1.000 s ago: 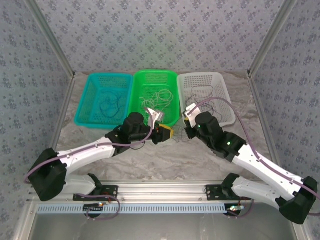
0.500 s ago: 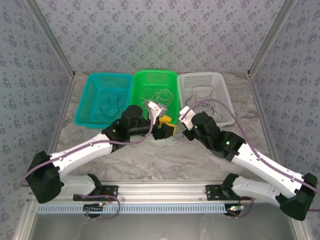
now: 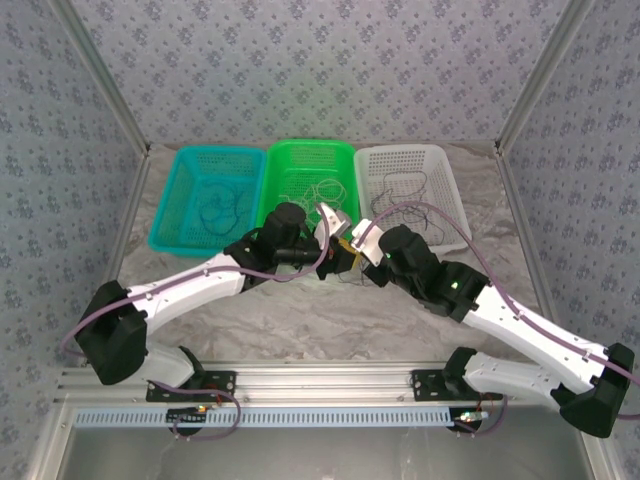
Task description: Untangle the cables
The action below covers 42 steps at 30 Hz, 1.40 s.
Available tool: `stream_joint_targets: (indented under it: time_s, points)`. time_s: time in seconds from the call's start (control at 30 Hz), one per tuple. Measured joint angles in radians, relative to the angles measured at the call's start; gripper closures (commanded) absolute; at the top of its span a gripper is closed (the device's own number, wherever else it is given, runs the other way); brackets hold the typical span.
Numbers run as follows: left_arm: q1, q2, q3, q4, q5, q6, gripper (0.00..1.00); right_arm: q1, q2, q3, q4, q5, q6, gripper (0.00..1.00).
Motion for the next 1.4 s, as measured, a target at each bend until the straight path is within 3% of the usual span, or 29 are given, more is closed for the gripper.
stream_joint_targets:
  time_s: [0.07, 0.13, 0.43, 0.63, 0.83, 1.1, 1.4]
  points:
    - [0.000, 0.000, 0.000, -0.005, 0.009, -0.004, 1.00, -0.006, -0.001, 0.000, -0.003, 0.008, 0.016, 0.53]
    - [0.000, 0.001, 0.000, -0.011, 0.009, -0.013, 1.00, -0.030, -0.010, -0.003, -0.002, 0.035, 0.050, 0.37]
    - [0.000, 0.005, 0.001, 0.077, -0.030, -0.107, 1.00, -0.146, -0.140, -0.176, 0.066, -0.006, 0.348, 0.19]
    - [0.000, 0.005, 0.001, 0.130, -0.045, -0.142, 1.00, -0.177, -0.234, -0.320, 0.147, -0.100, 0.517, 0.15]
    - [0.000, 0.003, 0.001, 0.143, -0.052, -0.153, 1.00, -0.200, -0.251, -0.346, 0.180, -0.140, 0.581, 0.15]
    - [0.000, -0.024, 0.002, 0.143, -0.186, -0.183, 1.00, -0.204, -0.362, -0.430, 0.208, -0.140, 0.642, 0.16]
    - [0.000, -0.018, 0.042, 0.167, -0.278, -0.219, 1.00, -0.203, -0.350, -0.485, 0.248, -0.166, 0.793, 0.16]
